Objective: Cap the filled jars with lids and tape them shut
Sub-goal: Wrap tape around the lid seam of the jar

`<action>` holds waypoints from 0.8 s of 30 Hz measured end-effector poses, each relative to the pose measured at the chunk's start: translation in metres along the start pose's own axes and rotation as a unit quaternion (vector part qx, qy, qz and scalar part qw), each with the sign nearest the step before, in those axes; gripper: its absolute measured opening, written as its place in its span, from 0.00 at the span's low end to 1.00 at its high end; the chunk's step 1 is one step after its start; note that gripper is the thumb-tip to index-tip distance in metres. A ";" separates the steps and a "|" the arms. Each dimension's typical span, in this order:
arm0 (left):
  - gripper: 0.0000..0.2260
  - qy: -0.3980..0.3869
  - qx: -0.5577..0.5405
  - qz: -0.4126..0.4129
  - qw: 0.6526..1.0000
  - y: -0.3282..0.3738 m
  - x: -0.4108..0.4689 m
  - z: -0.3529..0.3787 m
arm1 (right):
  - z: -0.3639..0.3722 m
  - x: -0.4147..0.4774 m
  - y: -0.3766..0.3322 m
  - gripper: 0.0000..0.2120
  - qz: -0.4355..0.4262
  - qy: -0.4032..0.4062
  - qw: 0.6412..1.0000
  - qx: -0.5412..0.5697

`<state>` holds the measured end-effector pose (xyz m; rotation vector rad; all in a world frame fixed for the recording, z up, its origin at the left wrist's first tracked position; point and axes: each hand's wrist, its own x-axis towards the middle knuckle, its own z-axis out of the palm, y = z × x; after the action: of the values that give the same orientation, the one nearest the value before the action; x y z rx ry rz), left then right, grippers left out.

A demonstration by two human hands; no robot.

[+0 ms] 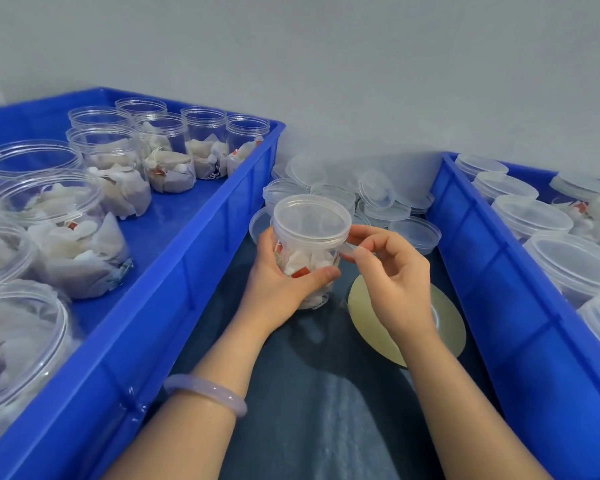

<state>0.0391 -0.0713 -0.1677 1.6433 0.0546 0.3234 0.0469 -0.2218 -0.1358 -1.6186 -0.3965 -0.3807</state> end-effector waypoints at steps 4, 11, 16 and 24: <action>0.43 -0.006 -0.010 -0.002 1.000 -0.001 0.000 0.000 | -0.001 -0.002 0.000 0.10 -0.005 -0.007 1.000 0.017; 0.42 -0.002 -0.014 -0.003 1.000 0.000 0.000 0.000 | 0.002 0.001 0.002 0.08 -0.047 -0.014 0.999 -0.001; 0.42 0.000 -0.010 -0.010 1.000 0.001 0.001 -0.001 | 0.001 0.005 0.008 0.11 -0.008 -0.011 0.999 0.044; 0.36 -0.030 -0.021 -0.009 0.999 0.005 -0.004 -0.002 | 0.003 0.014 0.015 0.11 0.079 0.074 0.985 0.133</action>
<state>0.0341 -0.0708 -0.1636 1.6095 0.0167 0.2594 0.0662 -0.2197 -0.1426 -1.3415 -0.1951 -0.3107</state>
